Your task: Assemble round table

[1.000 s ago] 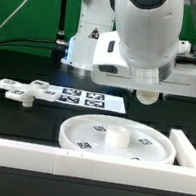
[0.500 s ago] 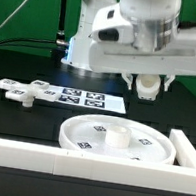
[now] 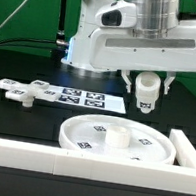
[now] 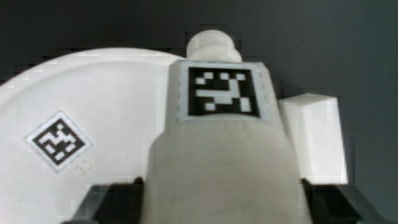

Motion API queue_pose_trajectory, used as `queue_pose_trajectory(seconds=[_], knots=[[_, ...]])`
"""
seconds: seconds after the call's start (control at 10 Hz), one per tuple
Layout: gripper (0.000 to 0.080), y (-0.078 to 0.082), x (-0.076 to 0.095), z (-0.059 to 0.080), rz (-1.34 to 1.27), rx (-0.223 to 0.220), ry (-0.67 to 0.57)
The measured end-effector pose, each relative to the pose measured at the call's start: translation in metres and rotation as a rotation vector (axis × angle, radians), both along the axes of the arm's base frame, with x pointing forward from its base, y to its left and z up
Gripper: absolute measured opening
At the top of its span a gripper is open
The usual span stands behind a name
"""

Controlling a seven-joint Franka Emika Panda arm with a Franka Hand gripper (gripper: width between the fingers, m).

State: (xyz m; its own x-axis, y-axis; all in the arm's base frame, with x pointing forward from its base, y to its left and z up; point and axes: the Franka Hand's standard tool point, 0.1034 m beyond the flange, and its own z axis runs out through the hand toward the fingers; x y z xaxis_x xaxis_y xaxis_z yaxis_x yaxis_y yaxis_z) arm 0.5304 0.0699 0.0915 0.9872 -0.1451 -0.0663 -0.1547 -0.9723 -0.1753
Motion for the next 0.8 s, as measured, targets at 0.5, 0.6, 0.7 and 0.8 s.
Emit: queue_pose_trajectory(seconds=[0.5, 0.6, 0.7, 0.8], knots=[[0.0409, -0.018, 0.025, 0.018, -0.02, -0.08, -0.332], [0.0409, -0.02, 0.025, 0.018, -0.025, -0.094, -0.38], [0.0409, -0.022, 0.028, 0.02, -0.03, -0.118, -0.466], [0.0409, -0.024, 0.026, 0.019, -0.011, -0.15, -0.55]])
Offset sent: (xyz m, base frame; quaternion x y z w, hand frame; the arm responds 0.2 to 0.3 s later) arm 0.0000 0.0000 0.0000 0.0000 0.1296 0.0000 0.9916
